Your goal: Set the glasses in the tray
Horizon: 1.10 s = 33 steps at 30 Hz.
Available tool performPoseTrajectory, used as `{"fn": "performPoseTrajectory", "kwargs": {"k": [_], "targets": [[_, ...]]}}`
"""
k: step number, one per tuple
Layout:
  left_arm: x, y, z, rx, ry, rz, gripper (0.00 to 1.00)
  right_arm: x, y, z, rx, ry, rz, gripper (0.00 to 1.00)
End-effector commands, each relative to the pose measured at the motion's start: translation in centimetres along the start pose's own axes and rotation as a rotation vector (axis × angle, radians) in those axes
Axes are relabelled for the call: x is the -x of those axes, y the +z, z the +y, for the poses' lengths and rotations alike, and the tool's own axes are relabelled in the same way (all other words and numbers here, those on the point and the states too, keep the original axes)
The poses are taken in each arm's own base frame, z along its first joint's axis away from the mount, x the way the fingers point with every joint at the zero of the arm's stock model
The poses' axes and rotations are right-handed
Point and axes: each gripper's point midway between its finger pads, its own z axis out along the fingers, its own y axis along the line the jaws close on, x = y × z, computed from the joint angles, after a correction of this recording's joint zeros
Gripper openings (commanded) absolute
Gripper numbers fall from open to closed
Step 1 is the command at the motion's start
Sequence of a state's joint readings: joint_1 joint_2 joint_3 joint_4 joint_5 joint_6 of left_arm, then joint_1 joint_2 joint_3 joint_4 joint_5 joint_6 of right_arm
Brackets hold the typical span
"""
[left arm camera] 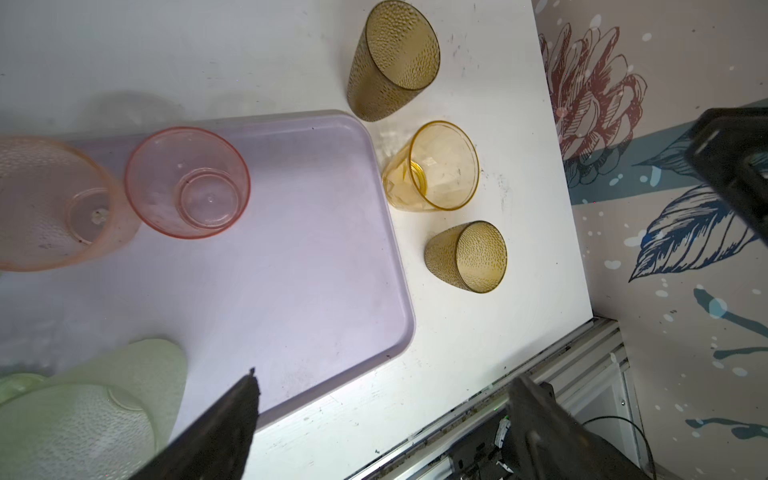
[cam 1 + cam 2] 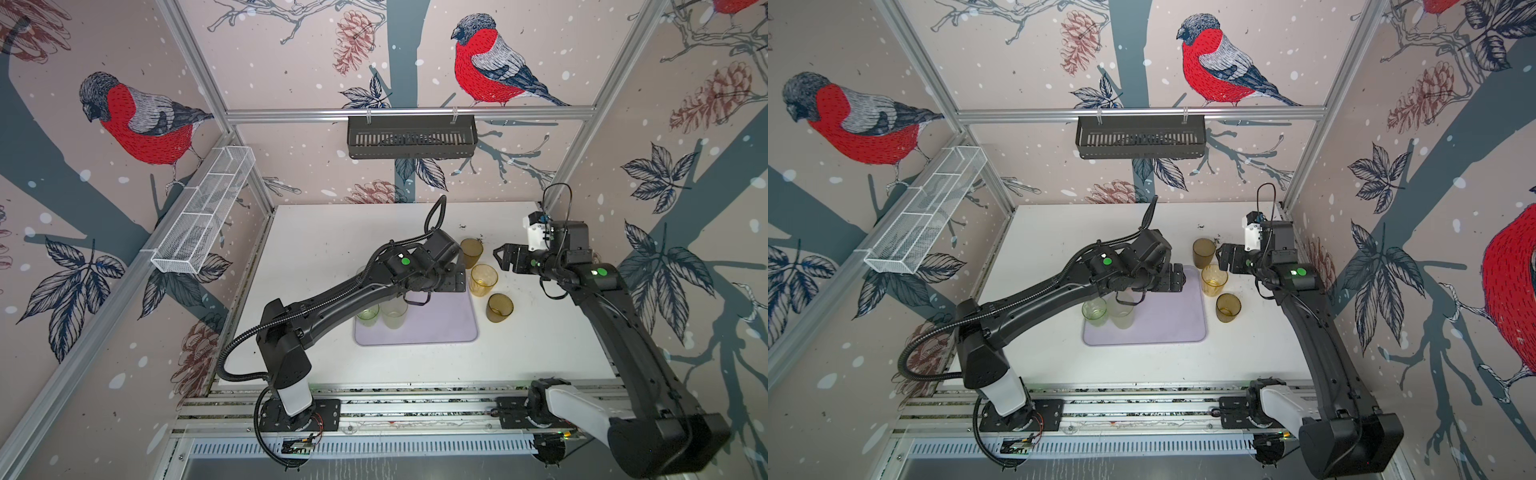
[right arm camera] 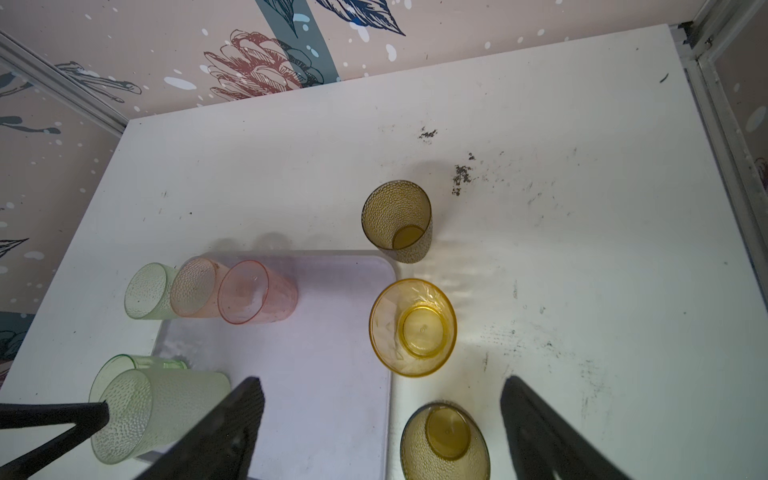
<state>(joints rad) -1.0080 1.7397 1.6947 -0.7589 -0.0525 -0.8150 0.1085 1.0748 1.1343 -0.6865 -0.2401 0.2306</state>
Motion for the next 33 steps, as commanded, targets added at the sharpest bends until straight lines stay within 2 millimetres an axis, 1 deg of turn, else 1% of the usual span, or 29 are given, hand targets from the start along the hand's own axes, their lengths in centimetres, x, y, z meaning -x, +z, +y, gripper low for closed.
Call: {"fn": "performPoseTrajectory", "kwargs": {"k": [1,5,8,12,15,18,23,27,29,33], "targets": [[-0.1,0.1,-1.6,-0.031,0.009,-0.024,0.95,-1.8,-0.7,-0.5,-0.026,0.012,0.027,0.91],[-0.5,-0.2,-2.6,-0.043,0.042,-0.027,0.96,-3.6,-1.0,-1.1,-0.051,0.029,0.049,0.91],[-1.0,-0.6,-2.4,-0.036,0.070,-0.018,0.97,-4.1,-1.3,-1.8,-0.091,0.028,0.060,0.91],[-1.6,-1.7,-2.1,-0.052,0.120,-0.009,0.97,-4.2,-1.8,-2.8,-0.153,0.029,0.078,0.91],[-1.9,-2.8,-1.4,-0.040,0.162,-0.001,0.97,-4.2,-2.1,-3.6,-0.197,0.056,0.091,0.92],[-2.2,-3.9,-1.1,-0.049,0.206,-0.001,0.97,-3.9,-2.2,-3.6,-0.201,0.086,0.094,0.92],[-2.4,-5.7,0.0,-0.062,0.259,-0.020,0.97,-4.3,-2.0,-4.5,-0.246,0.127,0.105,0.92],[-2.3,-6.7,1.8,-0.067,0.257,-0.021,0.97,-4.8,-1.8,-4.8,-0.266,0.152,0.123,0.92],[-1.8,-7.2,2.9,-0.074,0.245,-0.029,0.97,-5.0,-1.7,-5.0,-0.276,0.163,0.131,0.92],[-1.3,-7.9,4.2,-0.076,0.250,-0.039,0.97,-6.0,-1.0,-5.6,-0.298,0.179,0.173,0.91]]}}
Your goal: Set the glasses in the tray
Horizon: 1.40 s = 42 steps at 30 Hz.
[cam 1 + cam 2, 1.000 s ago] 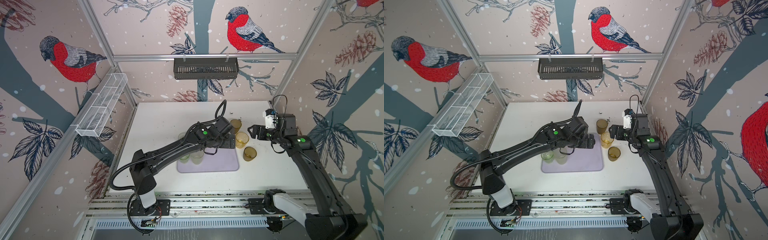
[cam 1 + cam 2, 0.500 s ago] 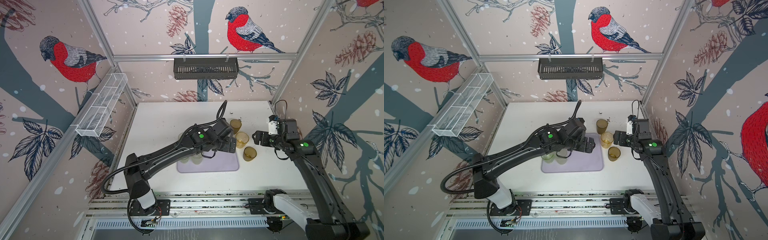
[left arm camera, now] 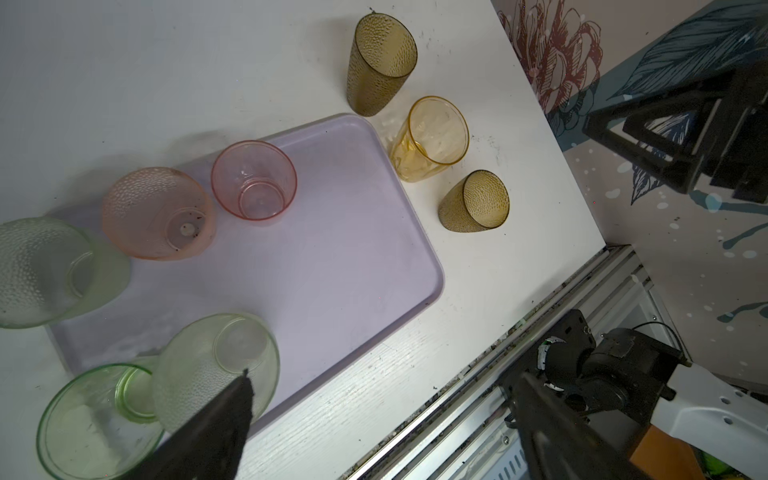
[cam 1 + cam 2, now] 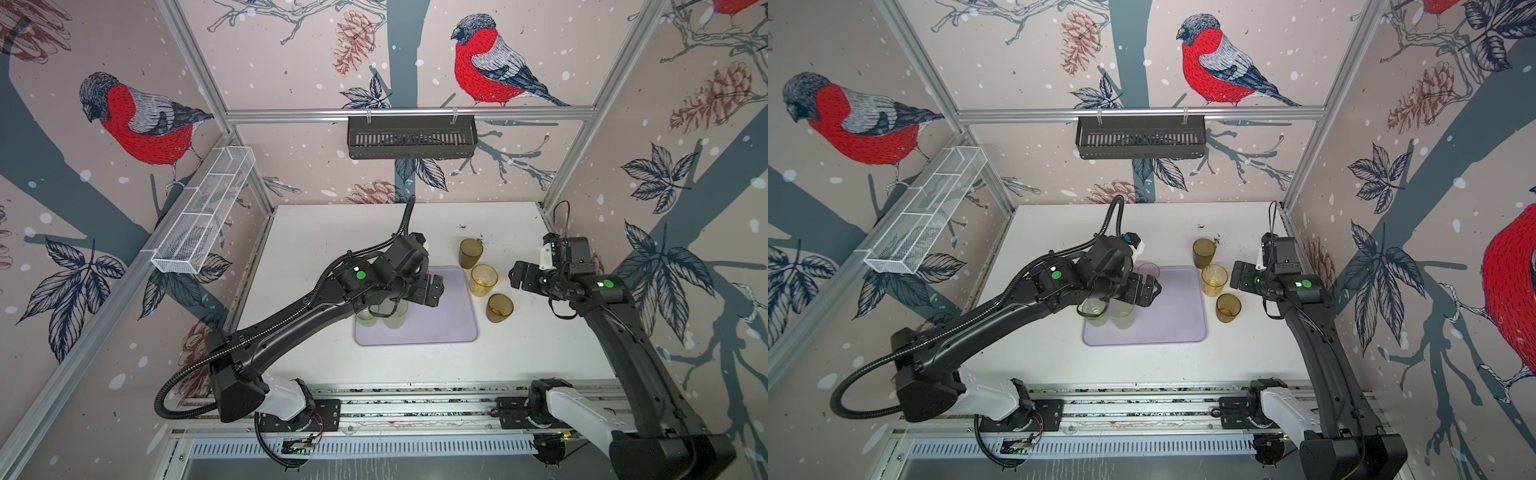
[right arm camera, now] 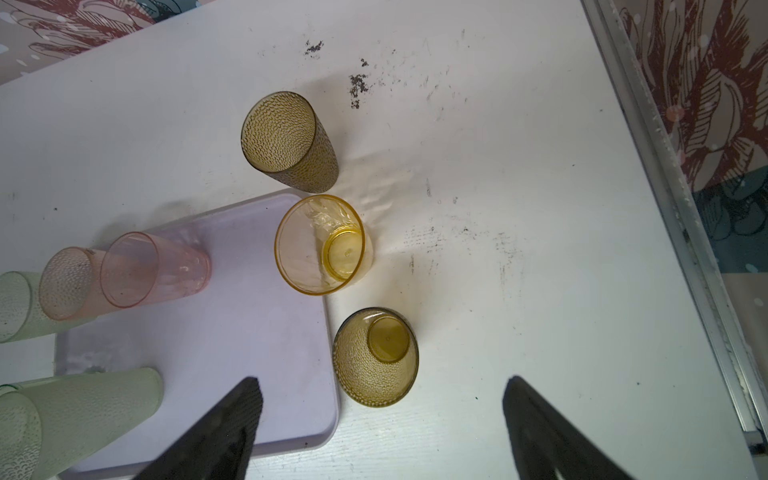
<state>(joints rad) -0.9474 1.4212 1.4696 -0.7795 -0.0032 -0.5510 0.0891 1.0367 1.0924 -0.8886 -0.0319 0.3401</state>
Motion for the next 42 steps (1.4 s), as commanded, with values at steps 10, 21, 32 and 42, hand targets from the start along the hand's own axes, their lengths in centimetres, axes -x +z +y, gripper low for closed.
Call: {"fn": "performPoseTrajectory", "kwargs": {"k": [10,21,32,42], "targets": [[-0.7,-0.9,0.9,-0.007,0.108,0.023,0.98,-2.5,3.0,-1.2,-0.059,0.052,0.123,0.90],[-0.8,-1.9,1.0,-0.014,0.119,-0.002,0.98,-4.0,4.6,-1.5,-0.060,0.090,0.164,0.88],[-1.9,-3.0,1.9,-0.017,0.073,-0.026,0.97,-6.3,6.7,-1.5,-0.039,0.146,0.209,0.85],[-2.2,-3.5,2.0,-0.026,0.052,-0.042,0.98,-6.6,7.7,-1.9,-0.057,0.152,0.225,0.76]]}}
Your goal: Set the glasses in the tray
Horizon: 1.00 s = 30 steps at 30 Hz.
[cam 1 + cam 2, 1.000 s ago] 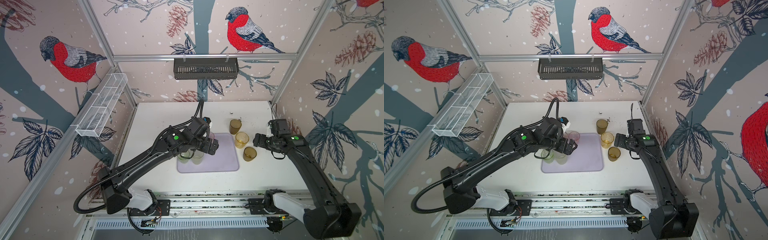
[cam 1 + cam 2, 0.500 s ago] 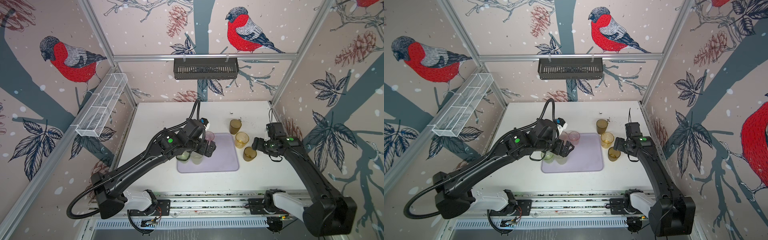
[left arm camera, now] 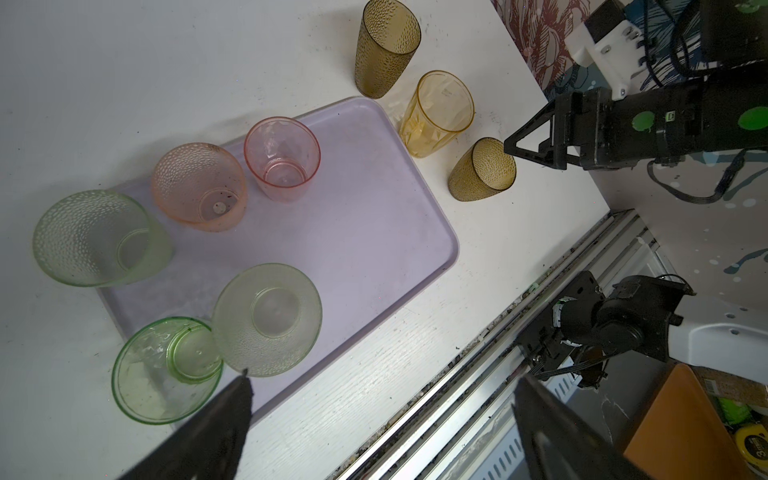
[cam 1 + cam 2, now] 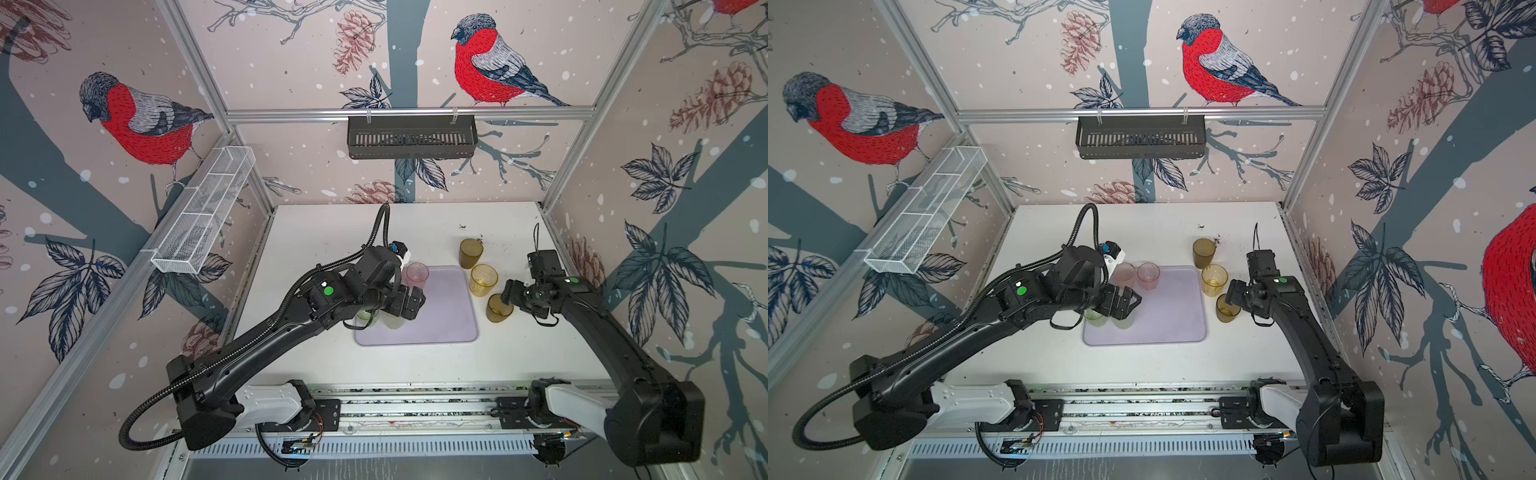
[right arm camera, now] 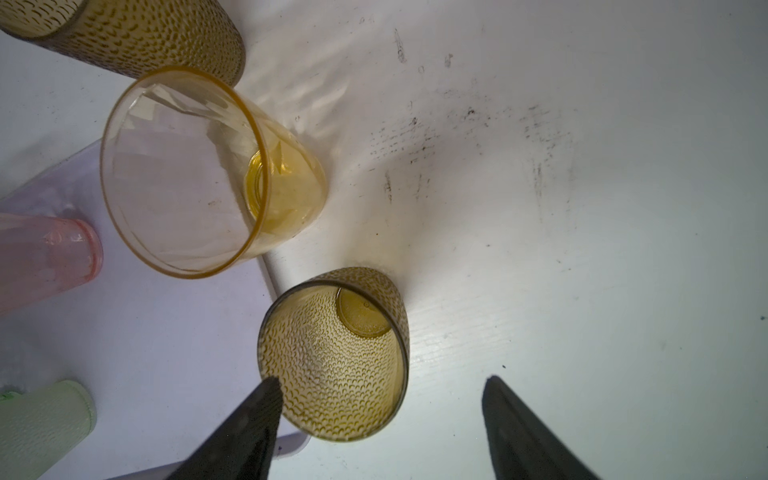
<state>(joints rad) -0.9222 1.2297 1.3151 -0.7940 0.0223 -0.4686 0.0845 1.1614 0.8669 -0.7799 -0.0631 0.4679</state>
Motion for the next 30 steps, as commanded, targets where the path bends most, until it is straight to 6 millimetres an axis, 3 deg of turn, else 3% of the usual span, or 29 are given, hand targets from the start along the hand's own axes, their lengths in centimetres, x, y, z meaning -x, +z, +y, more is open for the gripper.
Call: {"fn": "performPoseTrajectory", "kwargs": {"k": [1,30], "targets": [[0.5,-0.3,-0.1,-0.007,-0.012,-0.031,0.97,0.3,0.2,0.0,0.000,0.011,-0.010,0.76],[-0.5,-2.0,0.7,-0.008,0.009,-0.066,0.97,-0.9,2.2,-0.7,-0.041,0.018,0.057,0.44]]}}
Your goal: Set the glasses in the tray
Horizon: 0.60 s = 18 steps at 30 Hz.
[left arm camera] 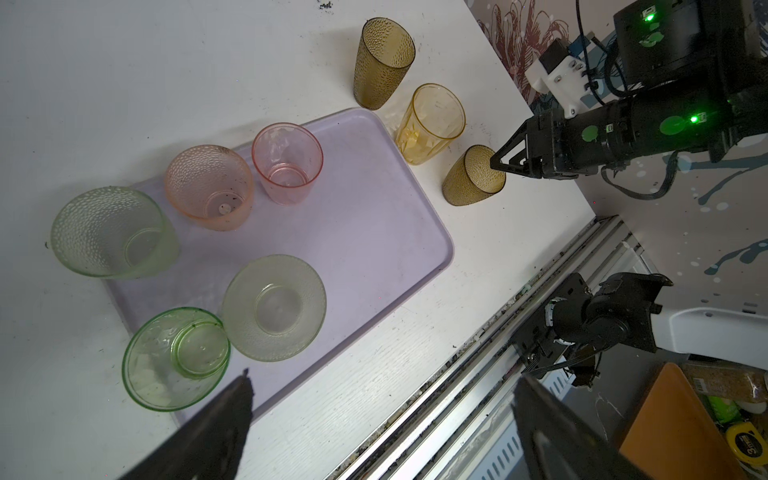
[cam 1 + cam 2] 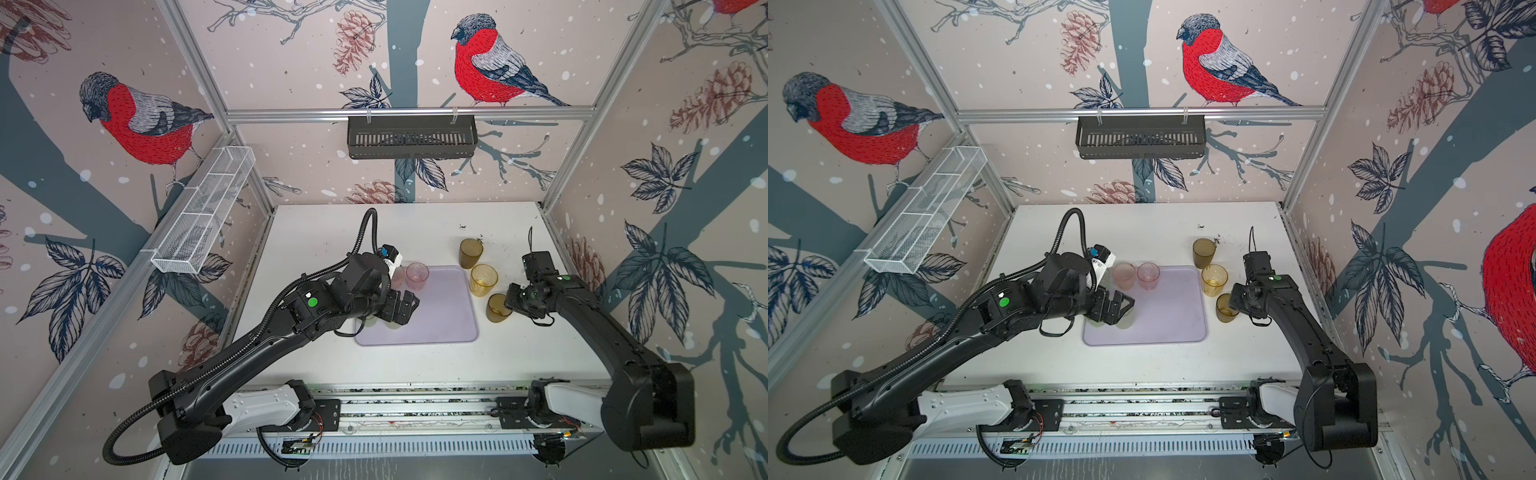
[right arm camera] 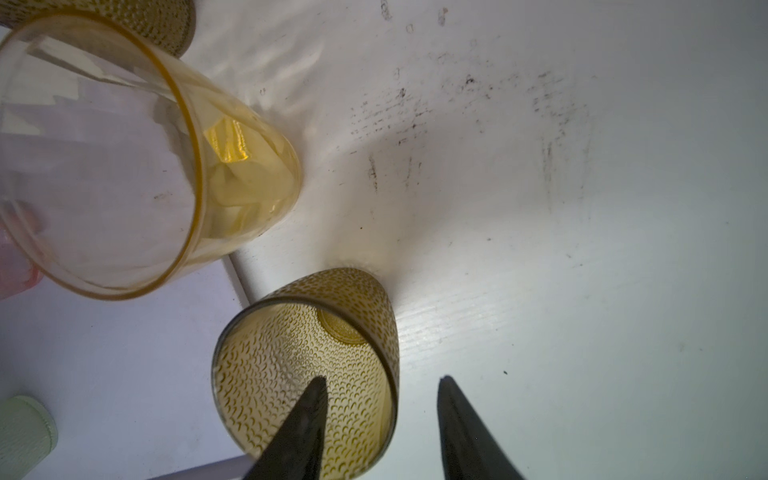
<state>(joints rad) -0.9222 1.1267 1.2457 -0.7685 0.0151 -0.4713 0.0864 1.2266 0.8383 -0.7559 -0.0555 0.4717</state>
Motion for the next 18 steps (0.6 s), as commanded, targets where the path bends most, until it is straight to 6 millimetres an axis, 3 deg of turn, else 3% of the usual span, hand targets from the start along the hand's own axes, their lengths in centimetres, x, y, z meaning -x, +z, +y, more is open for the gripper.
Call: {"fn": "performPoseTrajectory", "kwargs": {"k": [1,10,18], "targets": [[0.06,-0.27,0.27,0.012,0.014,-0.010,0.97,0.09,0.17,0.00,-0.006,0.010,-0.002,0.43],[-0.07,-0.40,0.39,0.015,0.020,-0.010,0.97,-0.04,0.47,-0.05,-0.017,0.004,0.007,0.32],[-0.21,-0.50,0.49,0.015,0.013,-0.014,0.97,-0.12,0.55,0.00,-0.019,-0.001,0.009,0.29]]}}
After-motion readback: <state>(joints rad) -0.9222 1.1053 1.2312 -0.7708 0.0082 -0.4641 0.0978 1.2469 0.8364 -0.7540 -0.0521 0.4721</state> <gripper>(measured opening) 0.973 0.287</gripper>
